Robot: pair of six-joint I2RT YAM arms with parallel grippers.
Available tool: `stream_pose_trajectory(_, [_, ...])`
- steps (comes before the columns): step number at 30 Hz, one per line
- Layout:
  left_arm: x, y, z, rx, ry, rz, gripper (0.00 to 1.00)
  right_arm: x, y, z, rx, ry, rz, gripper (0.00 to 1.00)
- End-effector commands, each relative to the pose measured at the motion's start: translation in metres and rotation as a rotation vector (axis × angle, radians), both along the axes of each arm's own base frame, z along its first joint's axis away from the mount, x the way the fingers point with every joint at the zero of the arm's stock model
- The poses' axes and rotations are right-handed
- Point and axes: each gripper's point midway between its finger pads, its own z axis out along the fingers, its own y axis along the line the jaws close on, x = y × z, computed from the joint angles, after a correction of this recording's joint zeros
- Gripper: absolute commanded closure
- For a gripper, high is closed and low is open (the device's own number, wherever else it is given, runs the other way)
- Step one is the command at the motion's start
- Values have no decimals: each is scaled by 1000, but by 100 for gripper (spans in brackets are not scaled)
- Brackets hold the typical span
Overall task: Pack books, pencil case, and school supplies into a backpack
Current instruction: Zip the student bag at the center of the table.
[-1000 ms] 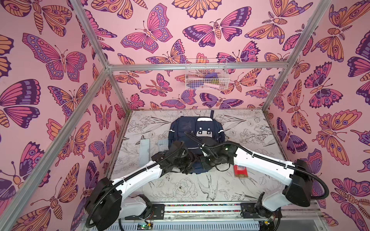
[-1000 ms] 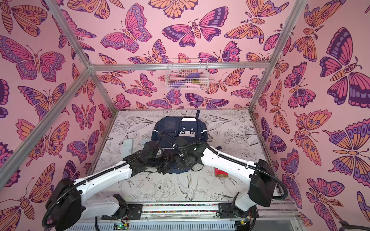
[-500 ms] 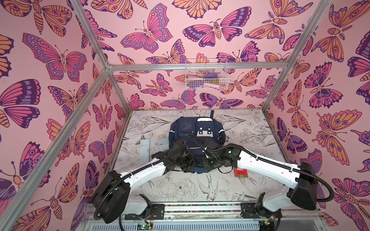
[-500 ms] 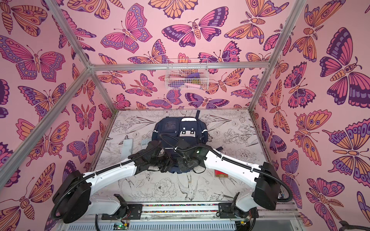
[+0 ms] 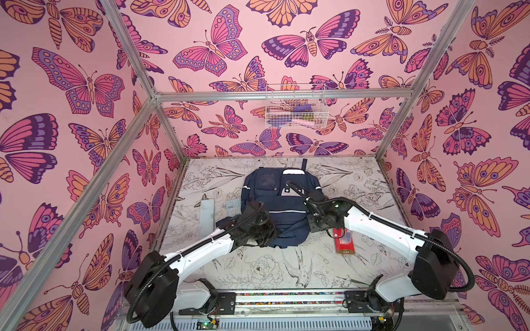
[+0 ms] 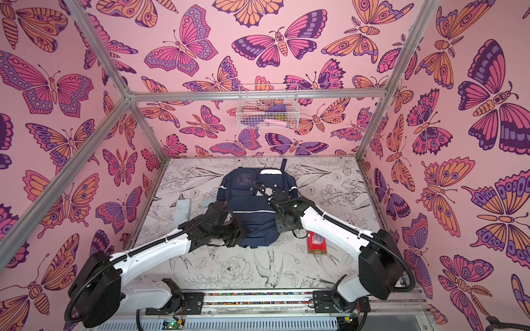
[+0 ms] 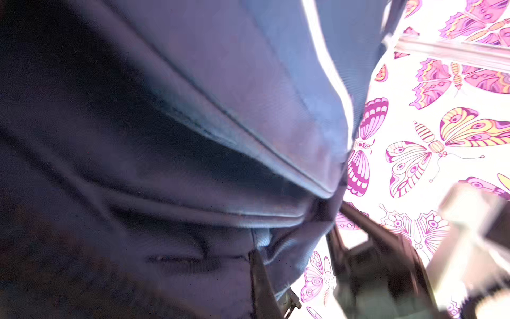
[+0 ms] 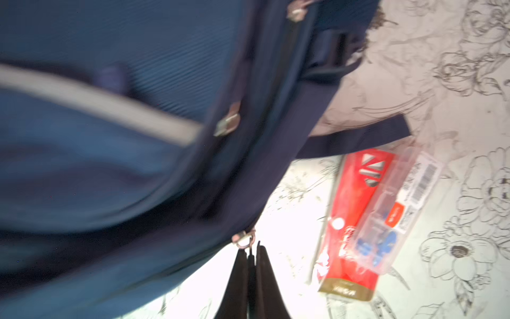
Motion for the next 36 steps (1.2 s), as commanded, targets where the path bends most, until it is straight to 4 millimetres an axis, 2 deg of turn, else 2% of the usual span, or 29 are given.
stream_pose_trajectory(1, [-7, 21, -8, 82, 40, 40, 100, 22, -42, -12, -147, -1, -49, 100])
stream_pose_trajectory(2, [-7, 20, -9, 84, 37, 37, 100, 27, -43, -23, -158, 23, -49, 100])
stream_pose_trajectory(6, [-9, 18, -13, 92, 46, 29, 100, 36, -31, -32, -115, 36, -18, 100])
stream_pose_trajectory(10, [-8, 12, -12, 91, 33, 12, 100, 33, -22, -36, -53, 48, -6, 100])
stream_pose_trajectory(13, [-6, 6, -21, 107, 49, -4, 100, 27, -20, -40, -31, 68, -3, 100])
stream_pose_trajectory(14, [-6, 3, -21, 104, 46, -10, 100, 25, -22, -40, -41, 78, -5, 93])
stream_pose_trajectory(15, [-5, 0, -20, 100, 43, -17, 100, 24, -25, -37, -53, 78, -13, 81])
stream_pose_trajectory(16, [-4, -3, -18, 92, 31, -28, 100, 23, -28, -32, -62, 70, -20, 66])
stream_pose_trajectory(18, [-2, -11, -8, 77, -12, -61, 100, 22, -35, -17, -76, 45, -40, 44])
stream_pose_trajectory(19, [0, -15, 2, 71, -53, -82, 87, 22, -37, 2, -63, 4, -47, 38])
stream_pose_trajectory(21, [4, -15, 21, 94, -119, -95, 55, 21, -39, 18, -52, -19, -47, 34])
stream_pose_trajectory(23, [10, -8, 33, 137, -172, -91, 38, 17, -35, 29, -2, -24, -54, 34])
stream_pose_trajectory(24, [12, -3, 45, 145, -212, -84, 27, 15, -29, 34, 42, -26, -54, 34])
stream_pose_trajectory(26, [16, 5, 54, 170, -247, -74, 6, 14, -12, 41, 143, -32, -46, 34])
stream_pose_trajectory(28, [21, 12, 52, 188, -243, -58, 2, 16, 9, 47, 251, -41, -37, 34])
stream_pose_trajectory(30, [26, 13, 46, 186, -214, -52, 3, 20, 30, 47, 351, -25, -38, 34])
stream_pose_trajectory(31, [29, 11, 34, 197, -177, -57, 3, 22, 38, 42, 391, -10, -54, 34])
stream_pose_trajectory(34, [37, 3, 27, 180, -161, -62, 4, 27, 60, 27, 435, 22, -79, 37])
stream_pose_trajectory(36, [42, -1, 23, 173, -166, -60, 5, 30, 65, 13, 420, 32, -111, 39])
